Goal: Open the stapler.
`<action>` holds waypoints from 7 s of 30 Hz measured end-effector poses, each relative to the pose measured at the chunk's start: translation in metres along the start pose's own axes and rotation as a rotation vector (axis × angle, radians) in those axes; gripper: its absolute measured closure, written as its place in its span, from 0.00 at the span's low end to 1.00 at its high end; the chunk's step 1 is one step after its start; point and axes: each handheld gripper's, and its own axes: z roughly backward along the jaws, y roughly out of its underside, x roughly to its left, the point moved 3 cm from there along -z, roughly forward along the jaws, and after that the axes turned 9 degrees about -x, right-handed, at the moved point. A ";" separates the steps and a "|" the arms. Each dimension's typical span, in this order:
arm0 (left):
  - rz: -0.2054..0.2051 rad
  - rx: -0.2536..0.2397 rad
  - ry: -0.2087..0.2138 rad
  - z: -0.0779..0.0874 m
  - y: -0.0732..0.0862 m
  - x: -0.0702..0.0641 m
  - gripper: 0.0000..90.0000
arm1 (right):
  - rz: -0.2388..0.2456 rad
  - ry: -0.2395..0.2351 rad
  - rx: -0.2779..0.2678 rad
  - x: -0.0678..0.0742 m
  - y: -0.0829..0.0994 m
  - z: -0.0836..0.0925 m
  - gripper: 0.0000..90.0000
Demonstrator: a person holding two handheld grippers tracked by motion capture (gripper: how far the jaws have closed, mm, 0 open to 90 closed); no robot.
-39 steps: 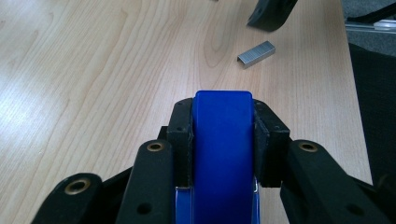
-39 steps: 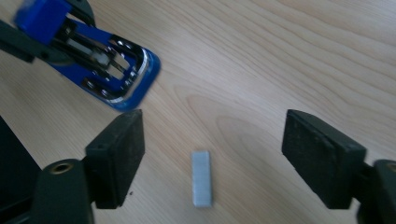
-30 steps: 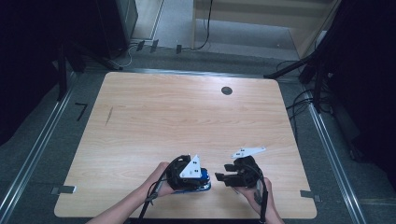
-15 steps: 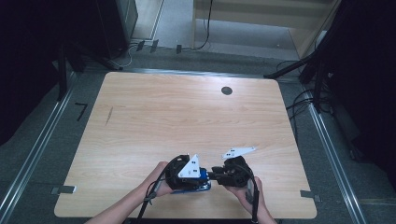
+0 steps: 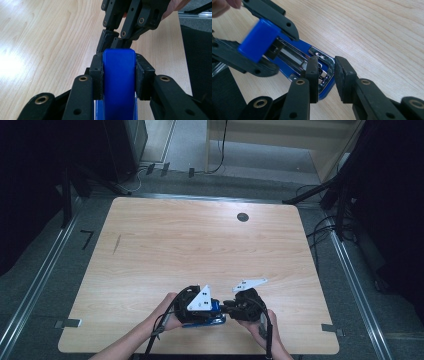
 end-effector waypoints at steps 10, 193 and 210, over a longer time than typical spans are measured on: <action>-0.007 0.007 -0.010 0.005 -0.002 -0.001 0.74 | 0.041 0.023 0.008 0.002 0.001 -0.001 0.83; 0.120 0.004 -0.119 0.110 0.021 0.000 0.74 | 0.350 -0.110 -0.004 0.093 -0.032 -0.046 1.00; 0.130 -0.019 -0.135 0.110 0.019 0.002 0.75 | 0.343 -0.109 -0.008 0.092 -0.031 -0.046 1.00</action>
